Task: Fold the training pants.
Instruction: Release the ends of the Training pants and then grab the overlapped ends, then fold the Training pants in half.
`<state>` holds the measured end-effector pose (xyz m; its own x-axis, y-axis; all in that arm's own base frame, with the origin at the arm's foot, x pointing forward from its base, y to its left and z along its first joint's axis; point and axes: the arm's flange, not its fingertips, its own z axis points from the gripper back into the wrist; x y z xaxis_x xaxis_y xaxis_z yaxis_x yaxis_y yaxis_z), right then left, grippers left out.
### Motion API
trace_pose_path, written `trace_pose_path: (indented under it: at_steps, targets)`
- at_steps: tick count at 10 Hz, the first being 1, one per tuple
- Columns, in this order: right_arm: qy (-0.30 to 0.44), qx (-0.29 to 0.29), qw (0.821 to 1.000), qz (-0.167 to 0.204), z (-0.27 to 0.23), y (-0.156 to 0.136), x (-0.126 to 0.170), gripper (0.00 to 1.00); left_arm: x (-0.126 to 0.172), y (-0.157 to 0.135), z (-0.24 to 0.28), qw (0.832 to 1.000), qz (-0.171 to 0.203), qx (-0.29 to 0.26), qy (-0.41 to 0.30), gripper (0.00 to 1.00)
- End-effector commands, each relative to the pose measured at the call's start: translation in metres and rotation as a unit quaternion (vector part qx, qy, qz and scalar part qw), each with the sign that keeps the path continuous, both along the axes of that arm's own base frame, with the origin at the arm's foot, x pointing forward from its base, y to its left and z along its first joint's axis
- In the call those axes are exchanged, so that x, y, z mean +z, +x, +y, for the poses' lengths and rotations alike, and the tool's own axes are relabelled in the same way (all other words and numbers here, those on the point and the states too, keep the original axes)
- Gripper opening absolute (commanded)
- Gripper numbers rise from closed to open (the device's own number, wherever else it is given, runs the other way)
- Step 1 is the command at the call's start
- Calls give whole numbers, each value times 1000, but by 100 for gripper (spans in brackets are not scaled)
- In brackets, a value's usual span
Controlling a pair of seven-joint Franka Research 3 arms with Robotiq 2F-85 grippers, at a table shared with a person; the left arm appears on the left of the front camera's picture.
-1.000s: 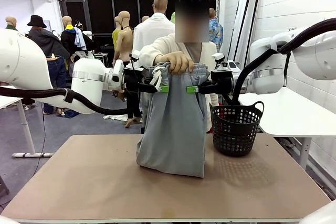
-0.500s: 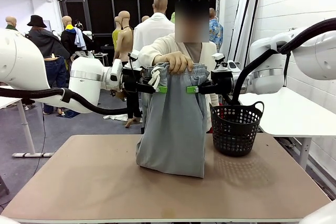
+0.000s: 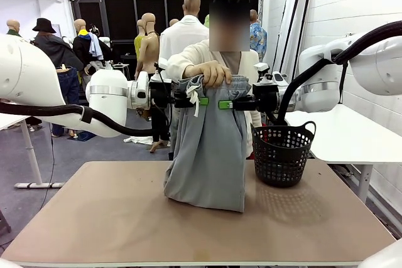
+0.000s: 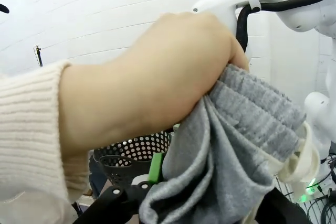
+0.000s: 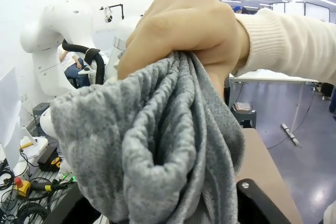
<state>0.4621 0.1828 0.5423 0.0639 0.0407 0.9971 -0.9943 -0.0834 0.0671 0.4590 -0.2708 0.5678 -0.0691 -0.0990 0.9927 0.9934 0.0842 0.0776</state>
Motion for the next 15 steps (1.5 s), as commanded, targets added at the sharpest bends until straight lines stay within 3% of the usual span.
trace_pose_path:
  at_steps: [1, 7, 9, 10, 11, 15]
  targets:
    - [15, 3, 1000, -5, 6, 6, 1, 0, -4, -4, -3, 1000, 0, 4, -11, 0]
    - [6, 9, 1000, -9, 5, 9, 1, 0, -5, 1, 5, 999, 26, -15, 21, 0]
    - [2, -2, 1000, -8, 6, 12, 0, 0, -10, 17, 0, 998, 38, -21, 34, 0]
    - [0, 2, 1000, 3, 1, 6, -5, 0, 3, 42, -16, 992, 71, -30, 104, 0]
    - [0, 2, 1000, 3, 1, 6, -5, 0, -10, 4, 2, 999, 27, -10, 18, 0]
    - [0, 2, 1000, 3, 1, 6, -5, 0, -10, 4, 2, 999, 27, -10, 18, 0]
